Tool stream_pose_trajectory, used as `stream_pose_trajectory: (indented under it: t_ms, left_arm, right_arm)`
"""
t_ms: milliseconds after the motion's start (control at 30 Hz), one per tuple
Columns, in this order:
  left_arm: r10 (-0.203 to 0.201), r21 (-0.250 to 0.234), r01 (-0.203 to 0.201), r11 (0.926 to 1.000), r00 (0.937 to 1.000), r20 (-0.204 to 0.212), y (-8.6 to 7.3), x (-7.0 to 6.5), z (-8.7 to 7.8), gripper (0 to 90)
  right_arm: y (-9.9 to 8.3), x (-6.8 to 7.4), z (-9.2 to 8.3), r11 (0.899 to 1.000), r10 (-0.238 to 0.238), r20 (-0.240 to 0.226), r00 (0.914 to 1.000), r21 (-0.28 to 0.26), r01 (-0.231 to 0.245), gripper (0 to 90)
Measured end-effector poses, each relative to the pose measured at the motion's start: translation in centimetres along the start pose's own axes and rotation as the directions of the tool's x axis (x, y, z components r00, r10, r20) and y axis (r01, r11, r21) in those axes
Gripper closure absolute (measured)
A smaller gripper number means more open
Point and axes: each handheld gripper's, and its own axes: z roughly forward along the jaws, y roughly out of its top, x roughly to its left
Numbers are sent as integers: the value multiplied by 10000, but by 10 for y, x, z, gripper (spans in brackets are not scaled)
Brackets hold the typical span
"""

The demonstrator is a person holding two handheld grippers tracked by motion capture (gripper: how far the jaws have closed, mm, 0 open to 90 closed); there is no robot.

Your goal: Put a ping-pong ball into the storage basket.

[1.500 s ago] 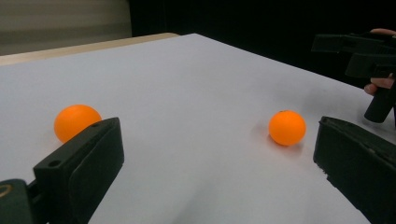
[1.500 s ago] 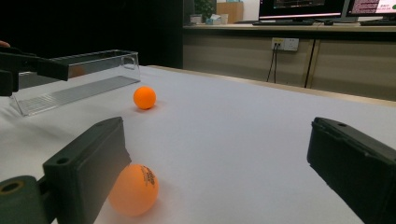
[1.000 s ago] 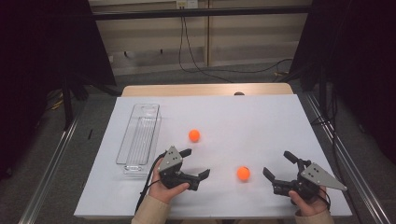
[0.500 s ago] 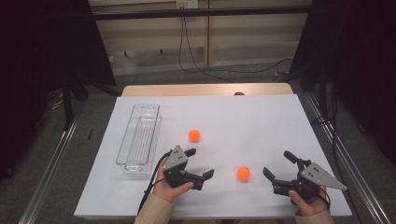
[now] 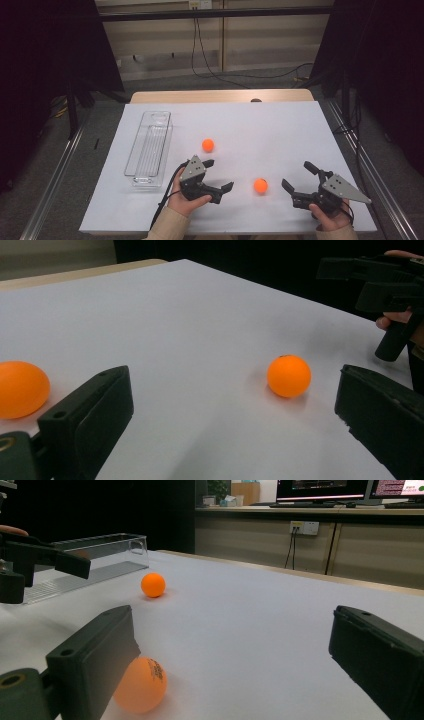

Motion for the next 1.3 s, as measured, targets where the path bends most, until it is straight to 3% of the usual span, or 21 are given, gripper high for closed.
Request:
stream_pose_trajectory:
  t_ms: [1300]
  left_arm:
    - [145,415,-161,9990,9992,379,3,-7,21,23]
  right_arm:
    - [0,0,1,10000,-9,10,10000,13,9,40]
